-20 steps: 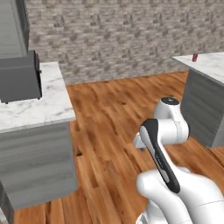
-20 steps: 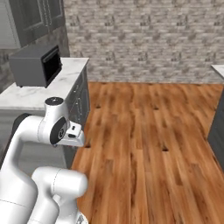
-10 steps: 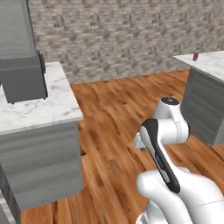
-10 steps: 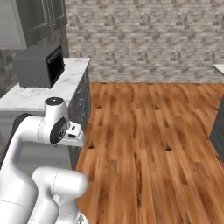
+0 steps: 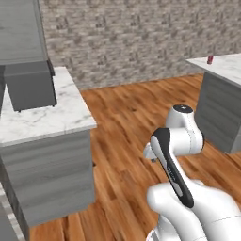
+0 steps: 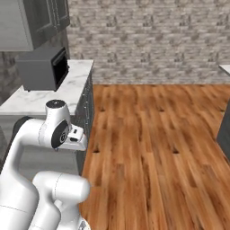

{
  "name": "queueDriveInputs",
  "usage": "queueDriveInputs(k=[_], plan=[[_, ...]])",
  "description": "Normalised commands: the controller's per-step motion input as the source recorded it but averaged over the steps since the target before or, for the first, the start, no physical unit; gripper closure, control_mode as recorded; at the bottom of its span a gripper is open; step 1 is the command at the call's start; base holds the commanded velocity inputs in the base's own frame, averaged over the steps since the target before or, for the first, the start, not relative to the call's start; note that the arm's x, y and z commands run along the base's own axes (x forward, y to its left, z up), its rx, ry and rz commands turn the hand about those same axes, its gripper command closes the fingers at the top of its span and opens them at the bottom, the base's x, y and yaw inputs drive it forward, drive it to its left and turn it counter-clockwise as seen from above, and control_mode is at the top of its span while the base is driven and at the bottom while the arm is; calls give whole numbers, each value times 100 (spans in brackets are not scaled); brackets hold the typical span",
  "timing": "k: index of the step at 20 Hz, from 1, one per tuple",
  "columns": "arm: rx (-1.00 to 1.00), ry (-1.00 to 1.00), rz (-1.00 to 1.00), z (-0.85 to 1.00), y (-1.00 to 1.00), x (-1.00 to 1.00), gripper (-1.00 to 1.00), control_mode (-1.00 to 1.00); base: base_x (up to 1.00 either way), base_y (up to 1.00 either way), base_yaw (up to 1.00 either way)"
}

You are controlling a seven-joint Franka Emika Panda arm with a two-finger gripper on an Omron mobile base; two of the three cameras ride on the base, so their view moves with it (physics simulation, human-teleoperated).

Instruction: Four empty soda cans are scattered around the kitchen. Gather all the cans and cluster them next to the stove for recycling.

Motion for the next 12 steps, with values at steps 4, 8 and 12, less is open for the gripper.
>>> queueDriveInputs(k=[4, 8, 12], plan=[[0, 0, 0, 0, 0, 0, -100, 100, 29, 19, -11], [0, 0, 0, 0, 0, 0, -100, 100, 58, -42, -1], [0, 0, 0, 0, 0, 0, -100, 100, 67, -78, 0]])
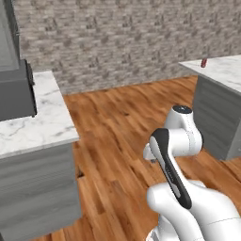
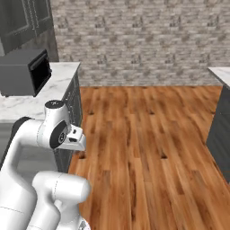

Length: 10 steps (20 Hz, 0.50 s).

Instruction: Four empty soda cans are scattered around the kitchen. Gather all the cans and cluster them next to the stove for recycling.

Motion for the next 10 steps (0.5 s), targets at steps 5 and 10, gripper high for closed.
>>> queueDriveInputs(k=[5, 10], plan=[[0, 0, 0, 0, 0, 0, -100, 100, 58, -78, 0], [0, 0, 0, 0, 0, 0, -100, 100, 64, -50, 0]])
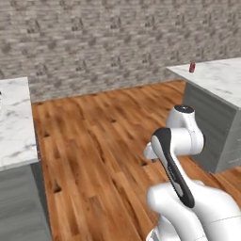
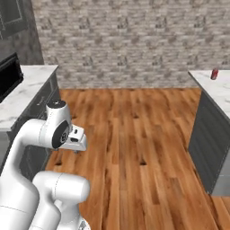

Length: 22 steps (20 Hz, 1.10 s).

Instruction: Four empty soda cans are scattered around the kitchen. Gather all the cans and cluster them next to the stove for recycling.

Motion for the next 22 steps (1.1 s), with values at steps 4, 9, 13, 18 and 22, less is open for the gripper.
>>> queueDriveInputs(k=[4, 9, 13, 18, 22], plan=[[0, 0, 0, 0, 0, 0, -100, 100, 67, -18, 0], [0, 0, 0, 0, 0, 0, -100, 100, 72, 6, 0], [0, 0, 0, 0, 0, 0, -100, 100, 79, 30, -1], [0, 0, 0, 0, 0, 0, -100, 100, 68, 27, 0], [0, 0, 0, 0, 0, 0, -100, 100, 61, 33, 0]])
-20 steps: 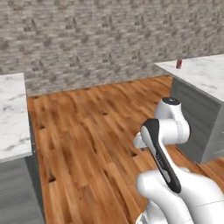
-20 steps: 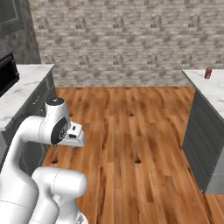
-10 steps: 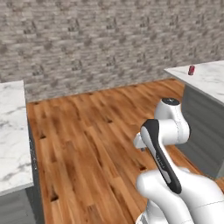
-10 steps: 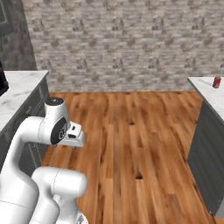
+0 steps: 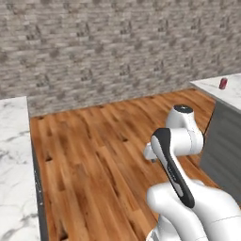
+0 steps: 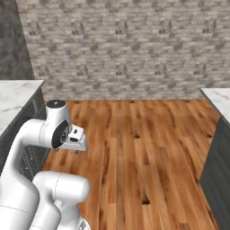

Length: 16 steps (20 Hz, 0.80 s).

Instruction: Four empty soda cans are scattered around the kitchen. Gather all the cans and cluster them next to the stove for recycling.

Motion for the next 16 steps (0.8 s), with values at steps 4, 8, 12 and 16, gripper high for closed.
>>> queueDriveInputs(k=[4, 8, 12, 16], plan=[[0, 0, 0, 0, 0, 0, -100, 100, 57, 41, 0], [0, 0, 0, 0, 0, 0, -100, 100, 56, 22, 0], [0, 0, 0, 0, 0, 0, -100, 100, 48, -11, 0], [0, 0, 0, 0, 0, 0, -100, 100, 51, -36, 0]])
